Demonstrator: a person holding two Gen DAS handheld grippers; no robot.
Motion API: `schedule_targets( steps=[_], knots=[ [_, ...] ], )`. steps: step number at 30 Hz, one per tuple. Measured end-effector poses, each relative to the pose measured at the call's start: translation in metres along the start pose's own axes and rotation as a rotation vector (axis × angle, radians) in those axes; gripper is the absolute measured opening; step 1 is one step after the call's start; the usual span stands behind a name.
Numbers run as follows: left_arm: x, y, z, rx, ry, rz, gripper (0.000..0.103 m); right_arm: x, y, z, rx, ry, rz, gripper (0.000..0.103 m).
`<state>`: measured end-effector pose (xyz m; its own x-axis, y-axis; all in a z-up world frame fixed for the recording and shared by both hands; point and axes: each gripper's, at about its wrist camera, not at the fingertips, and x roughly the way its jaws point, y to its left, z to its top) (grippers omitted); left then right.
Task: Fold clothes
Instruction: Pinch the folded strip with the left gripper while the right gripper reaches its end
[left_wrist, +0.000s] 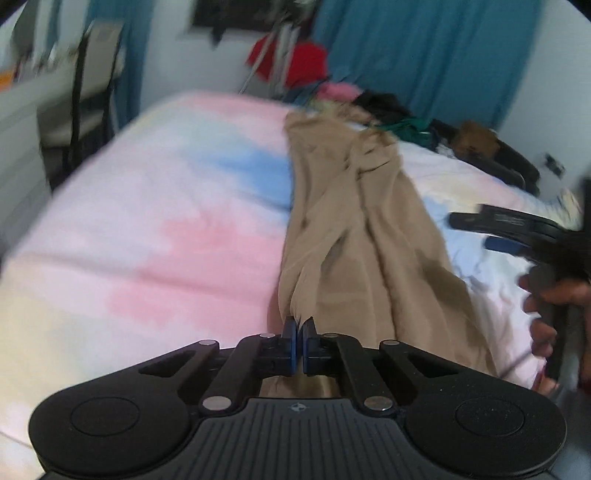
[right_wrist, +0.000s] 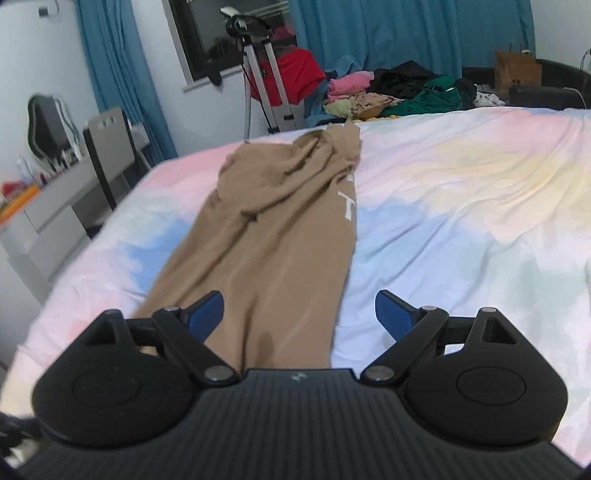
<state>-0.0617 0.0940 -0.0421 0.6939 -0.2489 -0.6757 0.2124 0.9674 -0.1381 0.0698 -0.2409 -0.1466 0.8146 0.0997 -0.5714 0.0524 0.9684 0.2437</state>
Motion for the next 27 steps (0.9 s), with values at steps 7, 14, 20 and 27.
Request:
schedule_targets(
  steps=[7, 14, 20, 27],
  knots=[
    [-0.049, -0.064, -0.001, 0.283, -0.125, 0.01, 0.002, 0.008, -0.009, -0.002, 0.146, 0.024, 0.156, 0.09],
    [-0.04, -0.105, -0.01, 0.374, -0.1, -0.091, 0.002, 0.011, -0.016, -0.002, 0.313, 0.019, 0.371, 0.078],
    [-0.018, -0.108, -0.023, 0.378, -0.063, -0.193, 0.002, 0.038, -0.019, 0.0, 0.471, 0.072, 0.551, 0.064],
    [-0.032, -0.066, -0.022, 0.208, -0.091, -0.311, 0.002, 0.096, 0.0, -0.012, 0.536, 0.248, 0.61, 0.053]
  ],
)
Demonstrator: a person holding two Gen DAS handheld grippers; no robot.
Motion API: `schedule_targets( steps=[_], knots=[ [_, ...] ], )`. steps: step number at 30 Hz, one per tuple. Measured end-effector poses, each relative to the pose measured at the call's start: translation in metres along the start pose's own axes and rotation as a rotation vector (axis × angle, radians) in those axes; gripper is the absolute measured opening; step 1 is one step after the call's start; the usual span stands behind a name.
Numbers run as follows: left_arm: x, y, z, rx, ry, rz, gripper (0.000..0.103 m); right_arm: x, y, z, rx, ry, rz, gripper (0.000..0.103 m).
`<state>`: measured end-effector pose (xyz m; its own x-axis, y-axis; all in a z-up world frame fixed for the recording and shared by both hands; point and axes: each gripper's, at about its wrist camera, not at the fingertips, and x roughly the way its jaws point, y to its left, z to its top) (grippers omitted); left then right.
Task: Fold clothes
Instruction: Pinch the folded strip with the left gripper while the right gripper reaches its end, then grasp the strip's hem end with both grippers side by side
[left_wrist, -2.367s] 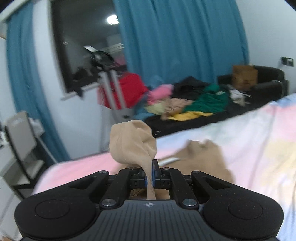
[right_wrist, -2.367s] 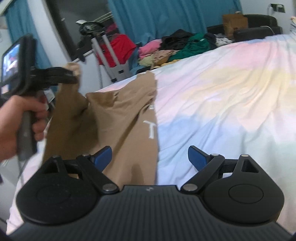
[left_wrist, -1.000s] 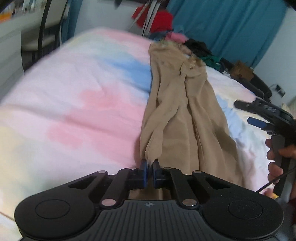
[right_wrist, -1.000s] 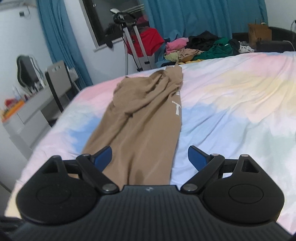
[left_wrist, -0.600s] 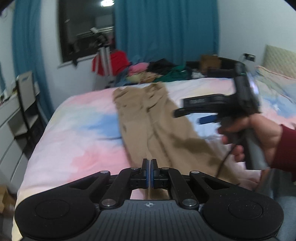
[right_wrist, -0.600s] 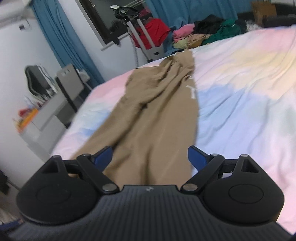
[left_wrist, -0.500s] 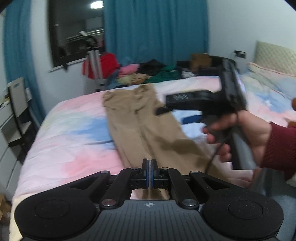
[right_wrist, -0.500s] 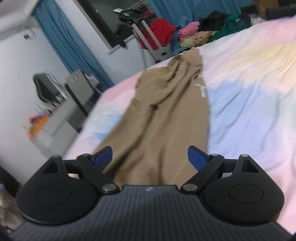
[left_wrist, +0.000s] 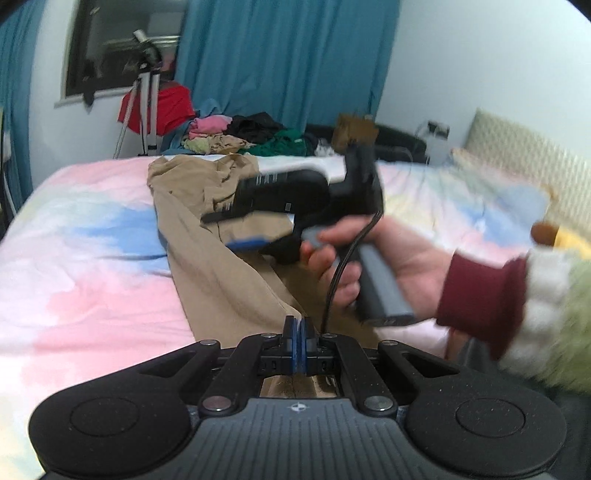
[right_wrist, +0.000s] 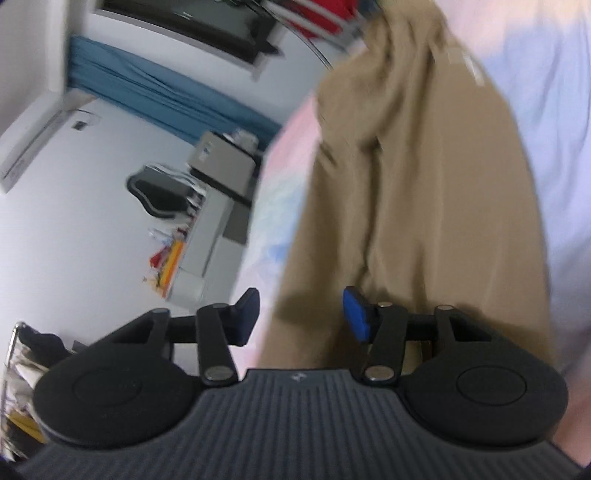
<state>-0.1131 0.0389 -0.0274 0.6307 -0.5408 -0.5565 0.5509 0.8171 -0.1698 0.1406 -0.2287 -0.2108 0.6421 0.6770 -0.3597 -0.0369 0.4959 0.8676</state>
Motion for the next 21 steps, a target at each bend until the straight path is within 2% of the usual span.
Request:
schedule_targets(
  steps=[3, 4, 5, 6, 7, 9, 13, 18, 21],
  knots=[
    [-0.002, 0.015, -0.004, -0.091, -0.002, -0.05, 0.002, 0.015, -0.001, -0.009, -0.019, 0.066, 0.004, 0.05],
    [-0.002, 0.019, -0.006, -0.121, 0.0, -0.067, 0.002, 0.017, 0.002, -0.012, -0.039, 0.082, 0.01, 0.034],
    [-0.001, 0.024, -0.007, -0.146, 0.002, -0.082, 0.002, 0.017, 0.006, -0.014, -0.052, 0.086, 0.008, 0.023],
    [0.002, 0.027, -0.008, -0.159, 0.008, -0.09, 0.002, 0.017, 0.01, -0.016, -0.066, 0.09, 0.007, 0.02],
    [0.005, 0.028, -0.009, -0.163, 0.012, -0.095, 0.002, 0.016, 0.014, -0.017, -0.079, 0.092, 0.004, 0.011],
    [0.012, 0.028, -0.01, -0.156, 0.026, -0.102, 0.002, 0.008, 0.023, -0.019, -0.123, 0.06, -0.039, 0.01],
    [0.03, 0.028, -0.012, -0.141, 0.06, -0.107, 0.002, -0.011, 0.047, -0.028, -0.297, -0.038, -0.15, 0.01],
    [0.058, 0.027, -0.016, -0.122, 0.206, -0.089, 0.003, -0.01, 0.043, -0.03, -0.315, -0.011, -0.243, 0.013],
    [0.07, 0.031, -0.017, -0.133, 0.274, -0.051, 0.013, -0.012, 0.032, -0.035, -0.304, 0.054, -0.282, 0.015]
  ],
)
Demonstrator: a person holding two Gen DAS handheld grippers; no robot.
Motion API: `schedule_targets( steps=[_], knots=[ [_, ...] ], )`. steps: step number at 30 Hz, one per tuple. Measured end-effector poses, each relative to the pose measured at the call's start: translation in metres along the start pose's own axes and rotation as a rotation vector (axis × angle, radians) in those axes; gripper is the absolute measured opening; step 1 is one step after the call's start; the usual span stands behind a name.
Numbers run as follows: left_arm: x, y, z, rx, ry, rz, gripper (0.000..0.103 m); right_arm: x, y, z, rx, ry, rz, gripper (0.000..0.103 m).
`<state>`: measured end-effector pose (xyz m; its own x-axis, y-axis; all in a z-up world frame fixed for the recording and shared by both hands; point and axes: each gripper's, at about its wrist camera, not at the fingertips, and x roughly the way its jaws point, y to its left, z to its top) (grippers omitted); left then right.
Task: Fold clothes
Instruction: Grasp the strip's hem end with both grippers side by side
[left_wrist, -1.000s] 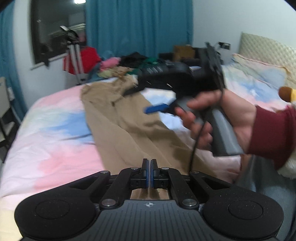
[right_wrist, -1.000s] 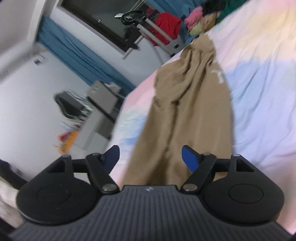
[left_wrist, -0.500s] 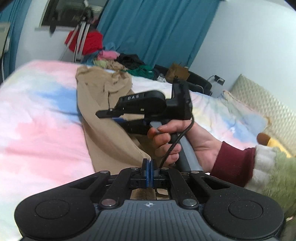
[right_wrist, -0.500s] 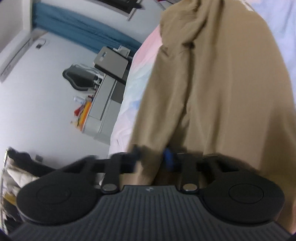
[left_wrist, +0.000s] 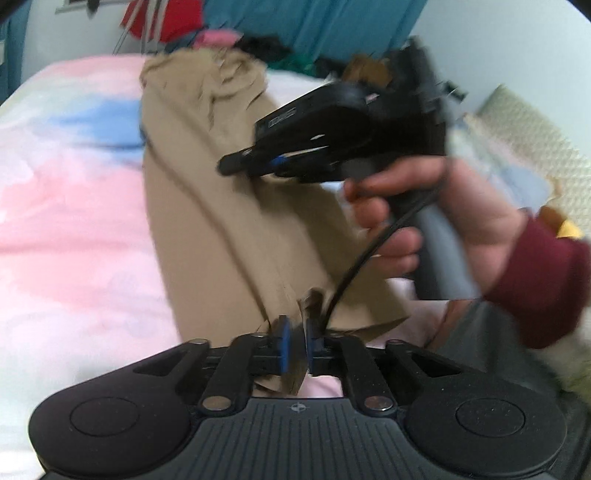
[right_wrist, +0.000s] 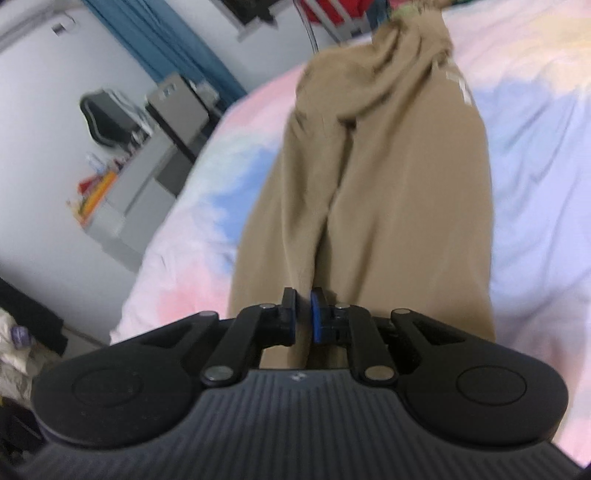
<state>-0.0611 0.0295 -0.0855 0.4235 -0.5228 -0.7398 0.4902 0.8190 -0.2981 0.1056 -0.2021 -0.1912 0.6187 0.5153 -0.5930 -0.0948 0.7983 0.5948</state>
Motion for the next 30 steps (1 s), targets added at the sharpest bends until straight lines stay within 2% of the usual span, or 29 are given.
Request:
schedule_targets(
  steps=[1, 2, 3, 4, 5, 9, 11, 15, 19, 21, 24, 26, 30],
  knots=[
    [0.0, 0.002, 0.0, -0.009, 0.004, 0.005, 0.02, -0.003, -0.002, -0.002, 0.008, 0.013, 0.0, 0.018],
    [-0.005, 0.003, 0.0, -0.016, -0.013, 0.004, 0.035, -0.01, -0.002, -0.005, 0.013, 0.012, -0.002, 0.027],
    [-0.009, 0.005, 0.0, -0.022, -0.029, 0.004, 0.044, -0.017, -0.002, -0.007, 0.017, 0.011, -0.003, 0.036],
    [-0.014, 0.007, 0.0, -0.029, -0.045, 0.003, 0.059, -0.025, -0.002, -0.01, 0.019, 0.007, -0.006, 0.055],
    [-0.019, 0.008, 0.0, -0.035, -0.061, 0.003, 0.067, -0.035, -0.002, -0.012, 0.017, -0.008, -0.012, 0.072],
    [-0.037, 0.023, 0.0, -0.117, -0.137, -0.051, 0.078, -0.078, -0.004, -0.021, 0.044, -0.091, -0.043, 0.074],
    [-0.041, 0.036, 0.0, -0.181, -0.165, -0.059, 0.079, -0.093, -0.008, -0.027, 0.078, -0.117, -0.069, 0.074],
    [-0.03, 0.068, 0.005, -0.379, -0.159, -0.011, 0.079, -0.106, -0.028, -0.047, 0.198, -0.11, -0.132, 0.074],
    [-0.011, 0.106, 0.004, -0.592, -0.134, -0.095, 0.072, -0.099, -0.059, -0.064, 0.394, -0.065, -0.172, 0.074],
    [-0.001, 0.11, 0.004, -0.606, -0.094, -0.138, 0.07, -0.094, -0.066, -0.064, 0.435, -0.055, -0.149, 0.073],
    [0.014, 0.099, 0.003, -0.576, -0.029, -0.165, 0.066, -0.086, -0.062, -0.067, 0.425, -0.036, -0.149, 0.073],
    [0.02, 0.095, 0.001, -0.56, -0.004, -0.177, 0.064, -0.086, -0.054, -0.071, 0.405, -0.028, -0.137, 0.063],
    [0.021, 0.088, -0.012, -0.567, 0.036, -0.183, 0.057, -0.093, -0.049, -0.085, 0.444, -0.008, -0.076, 0.061]
  ],
)
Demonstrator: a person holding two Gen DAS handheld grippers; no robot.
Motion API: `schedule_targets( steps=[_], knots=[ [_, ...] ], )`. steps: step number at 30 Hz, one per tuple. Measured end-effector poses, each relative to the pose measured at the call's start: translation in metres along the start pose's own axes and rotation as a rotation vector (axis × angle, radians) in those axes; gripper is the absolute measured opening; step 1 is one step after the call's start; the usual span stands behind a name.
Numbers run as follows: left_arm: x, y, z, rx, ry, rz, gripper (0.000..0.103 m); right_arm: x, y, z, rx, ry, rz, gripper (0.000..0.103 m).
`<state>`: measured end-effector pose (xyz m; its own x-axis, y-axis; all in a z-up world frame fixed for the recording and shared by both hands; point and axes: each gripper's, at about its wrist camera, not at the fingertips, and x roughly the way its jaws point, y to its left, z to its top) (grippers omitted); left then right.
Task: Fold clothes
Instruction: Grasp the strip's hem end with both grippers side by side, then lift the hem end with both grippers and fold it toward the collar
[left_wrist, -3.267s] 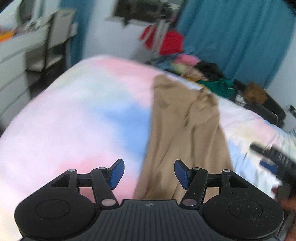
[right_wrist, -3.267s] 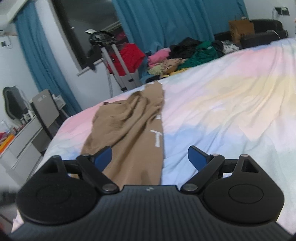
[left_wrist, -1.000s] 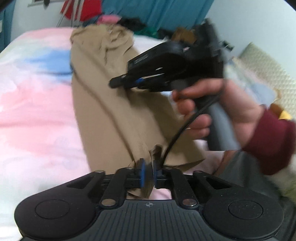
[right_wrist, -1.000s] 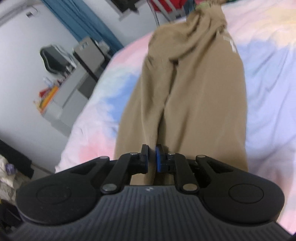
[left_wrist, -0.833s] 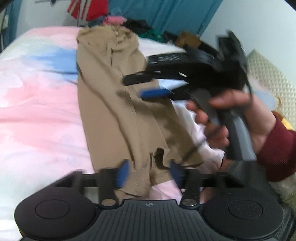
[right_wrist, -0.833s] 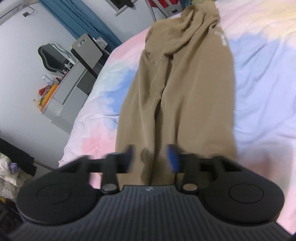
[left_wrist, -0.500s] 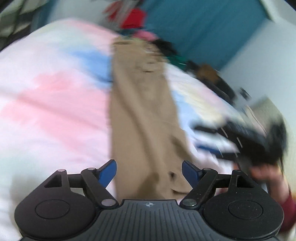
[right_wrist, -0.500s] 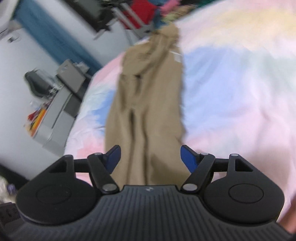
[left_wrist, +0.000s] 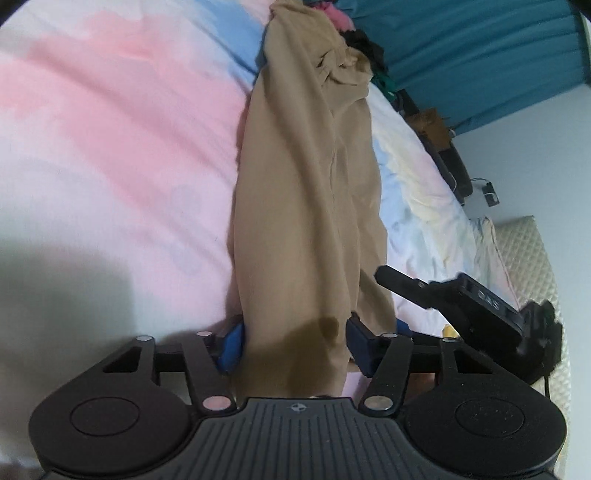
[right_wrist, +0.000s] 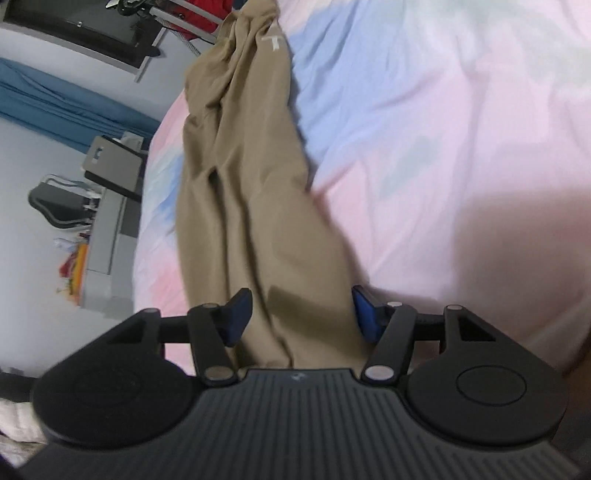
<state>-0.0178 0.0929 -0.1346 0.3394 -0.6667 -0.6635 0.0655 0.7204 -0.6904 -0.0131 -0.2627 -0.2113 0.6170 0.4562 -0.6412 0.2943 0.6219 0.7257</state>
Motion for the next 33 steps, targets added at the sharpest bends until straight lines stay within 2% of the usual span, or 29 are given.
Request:
schedule_targets(
  steps=[3, 5, 6, 8, 12, 16, 19, 27, 33],
  knots=[
    [0.005, 0.001, -0.004, -0.014, 0.03, 0.004, 0.051, -0.005, 0.001, -0.013, 0.013, 0.008, 0.025, 0.06],
    [0.008, 0.001, -0.003, -0.009, 0.037, 0.008, 0.041, -0.006, 0.002, -0.019, 0.025, 0.018, 0.034, 0.059],
    [0.009, 0.002, -0.003, -0.01, 0.037, 0.01, 0.037, -0.006, 0.003, -0.021, 0.023, 0.018, 0.029, 0.056],
    [0.011, 0.003, -0.002, -0.02, 0.035, 0.015, 0.016, -0.009, 0.005, -0.022, 0.012, 0.008, 0.02, 0.039],
    [0.006, 0.003, -0.001, -0.043, 0.006, 0.002, 0.014, -0.011, 0.006, -0.029, -0.005, 0.011, 0.018, 0.037],
    [-0.006, -0.004, -0.002, -0.015, -0.073, -0.05, 0.013, -0.006, 0.008, -0.032, -0.016, 0.044, 0.0, 0.037],
    [-0.018, -0.01, -0.005, 0.006, -0.145, -0.096, 0.012, -0.01, 0.012, -0.033, -0.055, 0.043, 0.004, 0.013],
    [-0.062, -0.026, -0.009, 0.045, -0.323, -0.213, 0.01, -0.061, 0.029, -0.016, -0.08, -0.107, 0.136, 0.012],
    [-0.109, -0.062, -0.008, 0.122, -0.422, -0.292, 0.01, -0.114, 0.058, 0.003, -0.136, -0.218, 0.241, 0.011]
  ],
)
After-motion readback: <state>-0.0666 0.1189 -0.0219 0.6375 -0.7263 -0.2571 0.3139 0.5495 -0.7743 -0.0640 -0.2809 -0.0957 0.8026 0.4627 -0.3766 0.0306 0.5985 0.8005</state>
